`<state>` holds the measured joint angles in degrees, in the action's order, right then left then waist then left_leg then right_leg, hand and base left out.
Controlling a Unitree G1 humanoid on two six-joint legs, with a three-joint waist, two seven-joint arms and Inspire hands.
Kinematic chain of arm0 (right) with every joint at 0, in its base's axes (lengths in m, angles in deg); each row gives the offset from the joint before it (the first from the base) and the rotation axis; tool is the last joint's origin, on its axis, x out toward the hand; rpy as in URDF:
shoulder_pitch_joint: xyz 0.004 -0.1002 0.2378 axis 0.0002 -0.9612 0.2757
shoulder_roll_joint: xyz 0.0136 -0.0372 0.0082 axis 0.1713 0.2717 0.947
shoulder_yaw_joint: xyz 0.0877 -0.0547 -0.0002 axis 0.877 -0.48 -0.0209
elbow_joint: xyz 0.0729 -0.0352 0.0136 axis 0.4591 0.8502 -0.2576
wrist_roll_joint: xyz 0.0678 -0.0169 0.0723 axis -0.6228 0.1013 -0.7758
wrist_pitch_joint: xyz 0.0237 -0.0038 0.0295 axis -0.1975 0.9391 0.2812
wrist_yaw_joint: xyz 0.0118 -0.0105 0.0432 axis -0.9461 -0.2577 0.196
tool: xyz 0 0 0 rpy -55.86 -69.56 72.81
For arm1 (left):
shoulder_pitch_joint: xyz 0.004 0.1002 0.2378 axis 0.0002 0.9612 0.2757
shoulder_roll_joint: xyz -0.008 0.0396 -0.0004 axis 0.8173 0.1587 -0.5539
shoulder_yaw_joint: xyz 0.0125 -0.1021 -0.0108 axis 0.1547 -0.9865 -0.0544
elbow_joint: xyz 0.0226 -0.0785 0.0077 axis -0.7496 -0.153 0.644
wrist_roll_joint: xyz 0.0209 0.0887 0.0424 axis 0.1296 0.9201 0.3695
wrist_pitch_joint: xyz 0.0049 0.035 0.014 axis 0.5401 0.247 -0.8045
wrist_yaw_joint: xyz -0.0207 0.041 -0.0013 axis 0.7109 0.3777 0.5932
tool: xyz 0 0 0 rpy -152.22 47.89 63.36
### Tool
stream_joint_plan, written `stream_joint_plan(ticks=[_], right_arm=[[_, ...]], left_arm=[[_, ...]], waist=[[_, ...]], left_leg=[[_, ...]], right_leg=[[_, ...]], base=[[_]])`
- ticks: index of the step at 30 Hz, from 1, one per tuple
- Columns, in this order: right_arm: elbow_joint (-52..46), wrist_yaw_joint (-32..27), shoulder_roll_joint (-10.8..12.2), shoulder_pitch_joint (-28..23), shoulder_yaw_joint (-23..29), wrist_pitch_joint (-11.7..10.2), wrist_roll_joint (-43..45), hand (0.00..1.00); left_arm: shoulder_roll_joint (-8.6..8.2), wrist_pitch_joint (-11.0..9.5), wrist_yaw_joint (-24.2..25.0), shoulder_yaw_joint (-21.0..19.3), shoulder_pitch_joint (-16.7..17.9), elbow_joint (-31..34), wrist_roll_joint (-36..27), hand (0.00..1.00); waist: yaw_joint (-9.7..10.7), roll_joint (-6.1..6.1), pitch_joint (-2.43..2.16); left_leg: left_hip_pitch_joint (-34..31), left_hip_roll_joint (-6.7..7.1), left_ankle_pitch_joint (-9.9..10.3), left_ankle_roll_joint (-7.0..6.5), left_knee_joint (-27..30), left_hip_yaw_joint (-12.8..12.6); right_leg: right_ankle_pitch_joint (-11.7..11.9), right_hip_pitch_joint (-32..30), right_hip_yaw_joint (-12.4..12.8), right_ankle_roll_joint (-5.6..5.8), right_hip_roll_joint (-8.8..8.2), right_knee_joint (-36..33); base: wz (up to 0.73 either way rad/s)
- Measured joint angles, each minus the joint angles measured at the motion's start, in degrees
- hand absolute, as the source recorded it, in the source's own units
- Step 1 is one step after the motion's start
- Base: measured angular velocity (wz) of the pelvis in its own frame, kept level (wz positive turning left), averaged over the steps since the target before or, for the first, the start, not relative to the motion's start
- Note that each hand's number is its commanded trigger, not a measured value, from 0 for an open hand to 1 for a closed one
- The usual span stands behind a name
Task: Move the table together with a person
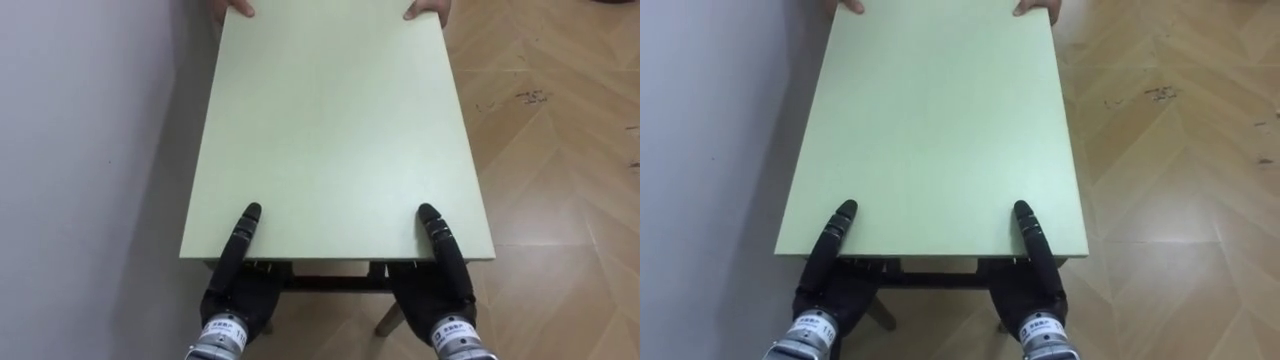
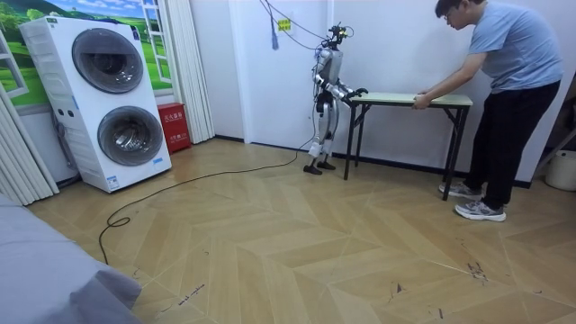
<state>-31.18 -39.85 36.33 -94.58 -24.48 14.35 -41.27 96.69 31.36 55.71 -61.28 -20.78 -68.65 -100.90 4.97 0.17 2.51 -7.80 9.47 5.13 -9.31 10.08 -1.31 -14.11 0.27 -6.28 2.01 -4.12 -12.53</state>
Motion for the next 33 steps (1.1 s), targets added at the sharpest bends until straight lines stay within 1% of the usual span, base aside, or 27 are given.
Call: stream_joint_plan(ticks=[1,9,10,11,12,13,16,19,21,22,23,24,25,26,28,31,33], right_arm=[[0.2,0.0,0.0,0.0,0.0,0.0,0.0,1.00],[0.8,0.1,0.3,0.0,0.0,-0.1,0.0,1.00],[0.8,0.1,0.3,0.0,0.1,-0.1,0.0,0.95],[0.8,0.1,0.3,0.0,0.1,-0.1,0.0,0.51],[0.8,0.1,0.3,0.0,0.1,-0.1,0.0,0.04],[0.8,0.2,0.4,0.0,0.1,-0.1,0.0,0.00],[1.4,0.9,0.5,0.0,0.2,0.0,0.1,0.00],[3.6,4.1,0.1,0.0,0.2,0.4,4.4,0.00],[4.1,4.8,-0.5,0.3,0.4,1.2,5.8,0.00],[4.6,5.3,-0.9,0.3,0.7,1.4,7.0,0.00],[5.3,5.7,-0.8,0.3,0.9,1.5,8.0,0.00],[5.7,5.9,-0.8,0.3,1.2,1.8,8.7,0.00],[6.3,6.2,-0.8,0.3,1.8,2.2,9.6,0.00],[6.5,6.2,-0.9,0.2,2.2,2.5,10.3,0.00],[6.8,6.2,-0.9,0.2,2.5,2.5,11.1,0.00],[7.0,6.3,-0.9,0.2,2.6,2.6,11.4,0.00],[7.0,6.4,-1.0,0.2,2.9,3.3,11.4,0.00]], left_arm=[[-0.07,0.0,0.0,0.0,0.0,-0.3,0.2,1.00],[-0.28,0.9,0.0,-0.6,-0.1,-0.9,0.6,1.00],[-0.46,1.1,0.0,-0.7,-0.1,-0.9,0.8,0.77],[-0.82,1.1,0.0,-0.9,-0.1,-1.0,1.3,0.35],[-0.93,1.1,0.0,-1.0,-0.1,-1.1,1.4,0.00],[-1.10,1.3,0.0,-1.2,-0.1,-1.1,1.7,0.00],[-1.27,2.4,0.0,-2.0,-0.1,-1.3,2.6,0.00],[-1.10,3.7,0.1,-1.9,-0.1,-1.7,6.6,0.00],[-0.58,4.4,1.2,-1.7,-0.1,-1.7,9.8,0.00],[-0.09,4.9,2.4,-1.5,-0.1,-1.7,12.4,0.00],[0.28,5.3,3.6,-1.3,-0.1,-1.7,14.8,0.00],[0.26,5.7,3.7,-1.3,-0.1,-1.7,16.0,0.00],[0.16,6.3,3.9,-1.4,-0.1,-1.9,18.5,0.00],[0.17,7.1,4.2,-1.6,-0.1,-2.0,20.5,0.00],[0.16,7.9,5.4,-1.7,-0.1,-2.4,22.1,0.00],[0.02,8.8,7.7,-1.5,-0.1,-2.8,23.3,0.00],[0.04,9.6,8.6,-1.5,-0.1,-3.0,24.4,0.00]], waist=[[-0.3,0.01,0.00],[-0.5,0.05,-0.04],[-0.5,0.05,-0.04],[-0.6,0.05,-0.04],[-0.6,0.05,-0.04],[-0.6,0.05,-0.04],[-0.7,0.02,-0.06],[-0.7,-0.02,-0.09],[-0.9,0.13,-0.21],[-1.1,0.30,-0.43],[-1.8,0.34,-0.73],[-2.1,0.35,-0.96],[-2.4,0.39,-1.22],[-2.8,0.43,-1.24],[-3.5,0.52,-1.32],[-3.8,0.54,-1.33],[-3.8,0.53,-1.33]], left_leg=[[0.0,0.00,0.0,0.00,0.0,0.0],[0.5,-0.09,0.0,-0.02,-0.3,0.1],[0.5,-0.09,0.0,-0.02,-0.3,0.1],[0.5,-0.11,0.0,-0.02,-0.3,0.1],[0.5,-0.12,0.0,-0.02,-0.3,0.1],[0.5,-0.13,0.0,-0.02,-0.3,0.1],[0.6,-0.15,0.0,-0.02,-0.3,0.1],[1.3,-0.15,0.0,-0.02,-0.3,0.1],[1.3,-0.17,0.1,-0.10,-0.4,0.2],[1.3,-0.29,0.3,-0.45,-0.4,0.1],[1.5,-0.37,0.3,-0.45,-0.4,0.1],[1.5,-0.40,0.3,-0.45,-0.4,0.1],[1.7,-0.46,0.3,-0.45,-0.3,0.1],[2.0,-0.50,0.3,-0.45,-0.3,0.1],[2.1,-0.61,0.3,-0.44,-0.2,0.0],[2.0,-0.72,0.3,-0.43,0.1,0.0],[2.0,-0.74,0.3,-0.43,0.1,0.0]], right_leg=[[0.0,0.0,-0.1,0.00,-0.02,0.0],[0.0,0.4,-0.2,0.00,0.06,0.0],[0.0,0.3,-0.2,0.00,0.09,0.0],[0.0,0.3,-0.2,0.00,0.12,0.0],[0.0,0.3,-0.2,0.00,0.13,0.0],[0.0,0.3,-0.2,0.00,0.15,0.0],[0.0,0.4,-0.2,0.00,0.19,0.0],[0.0,1.1,-0.2,0.00,0.18,0.0],[0.0,1.2,-0.3,0.00,0.23,0.0],[0.0,1.2,-0.3,0.00,0.37,0.0],[0.0,1.3,-0.2,-0.02,0.45,0.0],[0.0,1.3,-0.2,-0.06,0.48,0.0],[0.1,1.5,-0.2,-0.13,0.56,0.0],[0.1,1.8,-0.2,-0.15,0.59,0.0],[0.2,2.0,-0.1,-0.27,0.70,0.0],[0.3,2.1,-0.2,-0.36,0.81,0.0],[0.3,2.1,-0.2,-0.36,0.81,0.0]], base=[[-0.07],[0.00],[0.00],[0.00],[0.00],[0.00],[0.00],[0.00],[0.02],[0.00],[0.00],[0.00],[0.00],[0.00],[0.00],[0.00],[0.00]])
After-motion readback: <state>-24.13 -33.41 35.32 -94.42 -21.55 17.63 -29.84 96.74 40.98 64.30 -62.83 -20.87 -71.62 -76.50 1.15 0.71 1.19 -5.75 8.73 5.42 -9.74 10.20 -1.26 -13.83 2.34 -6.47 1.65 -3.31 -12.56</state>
